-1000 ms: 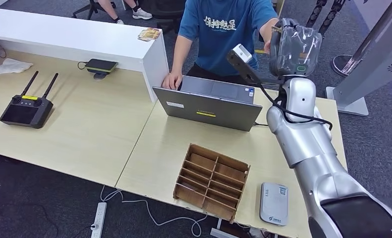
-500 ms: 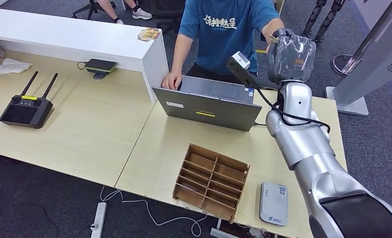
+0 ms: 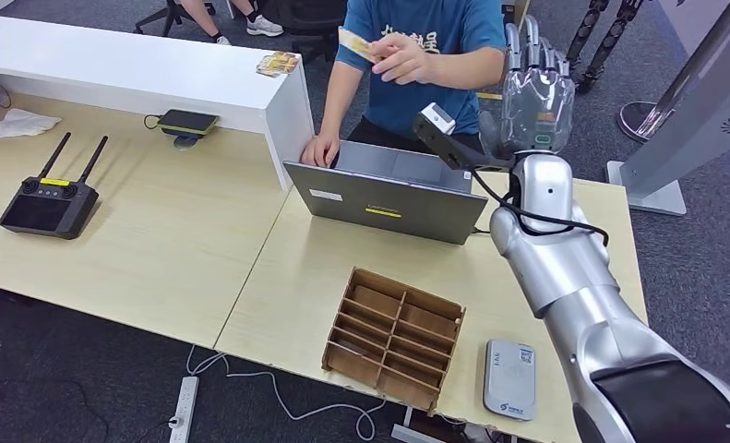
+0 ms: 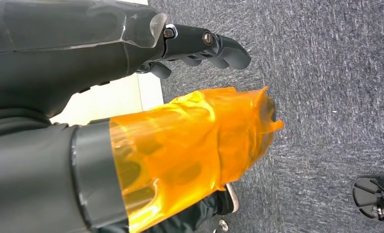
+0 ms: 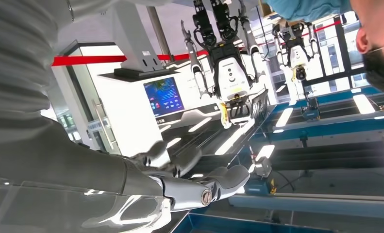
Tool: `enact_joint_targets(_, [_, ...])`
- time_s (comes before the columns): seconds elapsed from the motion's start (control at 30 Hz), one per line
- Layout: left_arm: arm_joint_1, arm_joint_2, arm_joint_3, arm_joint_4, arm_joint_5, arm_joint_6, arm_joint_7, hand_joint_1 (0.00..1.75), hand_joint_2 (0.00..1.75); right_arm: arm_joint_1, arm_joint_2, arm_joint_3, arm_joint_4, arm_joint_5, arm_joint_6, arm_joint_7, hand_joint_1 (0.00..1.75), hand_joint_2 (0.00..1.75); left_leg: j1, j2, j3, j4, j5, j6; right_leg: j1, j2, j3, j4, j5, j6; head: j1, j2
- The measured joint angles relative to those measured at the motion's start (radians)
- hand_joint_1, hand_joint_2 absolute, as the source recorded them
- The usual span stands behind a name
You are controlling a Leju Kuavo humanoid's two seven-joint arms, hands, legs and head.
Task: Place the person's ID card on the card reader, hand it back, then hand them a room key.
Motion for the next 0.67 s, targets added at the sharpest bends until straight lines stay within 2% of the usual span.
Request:
enact_joint_targets(0.3, [0.001,-0.007,0.0,0.0,0.001,0.0,0.0,0.0,0.0,0.057,0.0,0.006,-0.072,-0.064,-0.04,-0.061,0.0,1.75,0.0,0.0,0.0,0.0,0.0,0.0,0.0,0.0,0.0,0.0,0.0,0.0,0.0,0.0])
enact_joint_targets(0.67, [0.003,-0.03,0.01,-0.012,0.004,-0.017,0.0,0.0,0.0,0.221,0.0,-0.037,-0.335,-0.166,-0.043,-0.206,0.0,1.75,0.0,0.0,0.0,0.0,0.0,0.0,0.0,0.0,0.0,0.0,0.0,0.0,0.0,0.0])
